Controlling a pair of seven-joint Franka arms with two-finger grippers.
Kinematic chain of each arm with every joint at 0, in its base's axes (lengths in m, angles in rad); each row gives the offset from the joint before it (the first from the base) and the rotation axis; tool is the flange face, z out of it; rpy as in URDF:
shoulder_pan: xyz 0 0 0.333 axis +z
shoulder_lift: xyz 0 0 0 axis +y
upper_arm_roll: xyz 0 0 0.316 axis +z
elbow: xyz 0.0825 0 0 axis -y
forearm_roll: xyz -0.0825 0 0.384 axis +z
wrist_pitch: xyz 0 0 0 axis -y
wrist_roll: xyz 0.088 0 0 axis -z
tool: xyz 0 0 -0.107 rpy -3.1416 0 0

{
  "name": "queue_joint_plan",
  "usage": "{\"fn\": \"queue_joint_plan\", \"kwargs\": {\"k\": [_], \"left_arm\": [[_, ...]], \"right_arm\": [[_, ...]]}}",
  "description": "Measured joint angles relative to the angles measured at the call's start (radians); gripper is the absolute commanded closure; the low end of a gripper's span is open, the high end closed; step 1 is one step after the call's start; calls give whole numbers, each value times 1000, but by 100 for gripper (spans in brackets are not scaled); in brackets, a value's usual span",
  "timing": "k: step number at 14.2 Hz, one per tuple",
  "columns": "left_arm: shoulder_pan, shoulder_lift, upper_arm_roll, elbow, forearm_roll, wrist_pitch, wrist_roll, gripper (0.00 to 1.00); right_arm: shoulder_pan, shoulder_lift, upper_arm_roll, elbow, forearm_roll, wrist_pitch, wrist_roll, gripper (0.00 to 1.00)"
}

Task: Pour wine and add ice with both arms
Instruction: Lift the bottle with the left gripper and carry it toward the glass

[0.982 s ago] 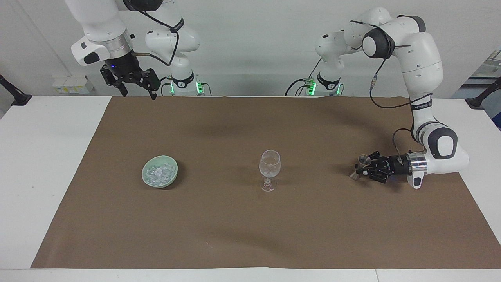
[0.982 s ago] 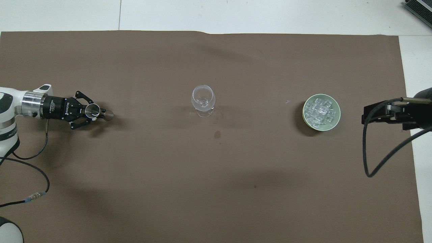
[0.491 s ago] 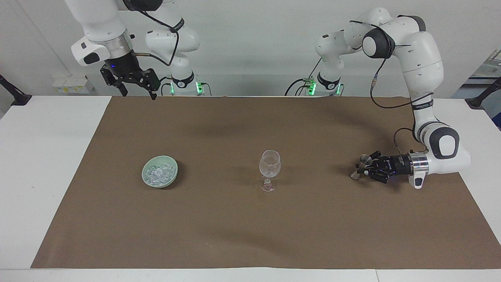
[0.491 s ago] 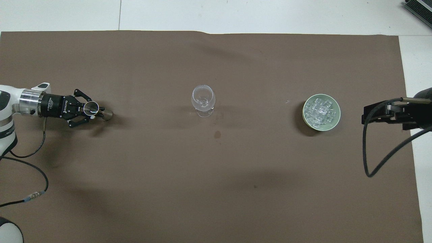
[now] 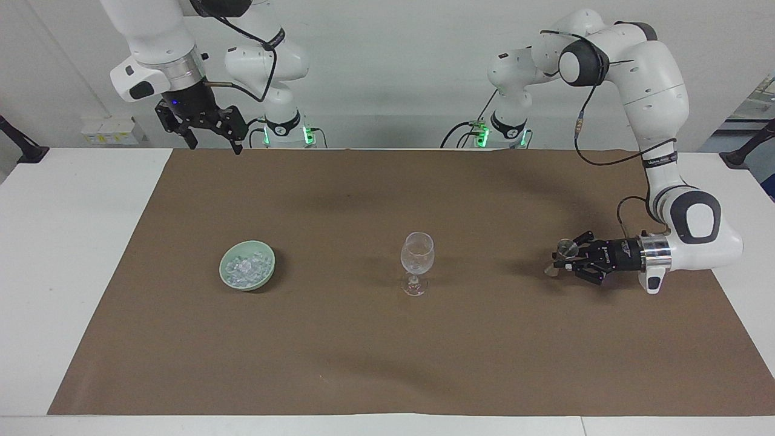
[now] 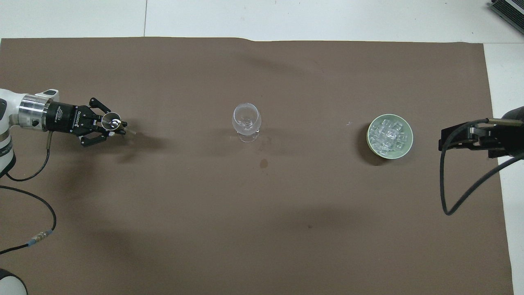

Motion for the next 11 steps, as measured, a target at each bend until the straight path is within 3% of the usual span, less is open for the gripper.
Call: {"fn": "queue_joint_plan", "kwargs": {"k": [11], "left_arm": [[-6,-95,-169,4,3,66,-181,100]], "right_arm": [[0,0,0,0,0,0,0,0]]}}
